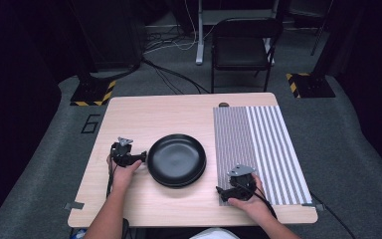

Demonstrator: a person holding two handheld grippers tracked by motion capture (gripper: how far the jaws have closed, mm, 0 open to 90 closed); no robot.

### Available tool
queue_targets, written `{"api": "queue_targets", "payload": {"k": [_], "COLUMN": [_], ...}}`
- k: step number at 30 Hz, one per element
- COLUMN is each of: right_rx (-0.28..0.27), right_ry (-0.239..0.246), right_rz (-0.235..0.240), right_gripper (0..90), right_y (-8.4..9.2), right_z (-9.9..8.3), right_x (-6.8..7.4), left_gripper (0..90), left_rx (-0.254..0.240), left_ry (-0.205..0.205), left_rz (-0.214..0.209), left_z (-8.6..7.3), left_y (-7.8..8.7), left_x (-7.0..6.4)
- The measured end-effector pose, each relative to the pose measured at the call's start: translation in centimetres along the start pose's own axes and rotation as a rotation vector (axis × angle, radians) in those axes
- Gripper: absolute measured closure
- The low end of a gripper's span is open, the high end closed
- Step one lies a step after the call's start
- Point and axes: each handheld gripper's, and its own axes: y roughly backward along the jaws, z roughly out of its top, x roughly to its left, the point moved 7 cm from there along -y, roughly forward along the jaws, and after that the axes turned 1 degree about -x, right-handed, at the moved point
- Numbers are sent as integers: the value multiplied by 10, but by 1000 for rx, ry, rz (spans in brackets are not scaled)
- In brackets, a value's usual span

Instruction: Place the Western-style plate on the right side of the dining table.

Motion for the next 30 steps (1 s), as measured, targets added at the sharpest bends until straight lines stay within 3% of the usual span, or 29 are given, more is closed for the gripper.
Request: {"api": "queue_targets", "payload": {"k": [24,30], "right_rx": [1,-1], "right_ry": [3,-4], "right_rz": [-1,-3], "right_gripper": [65,69], "right_y": [0,0], "right_z": [0,0], "right_x": [0,0], "left_gripper": [175,239], "left_rx": [-1,-20], "left_ry": [2,9], "left_rz": [5,6], "left_z": [0,1], "left_y": [0,1], "left_x": [0,0]}}
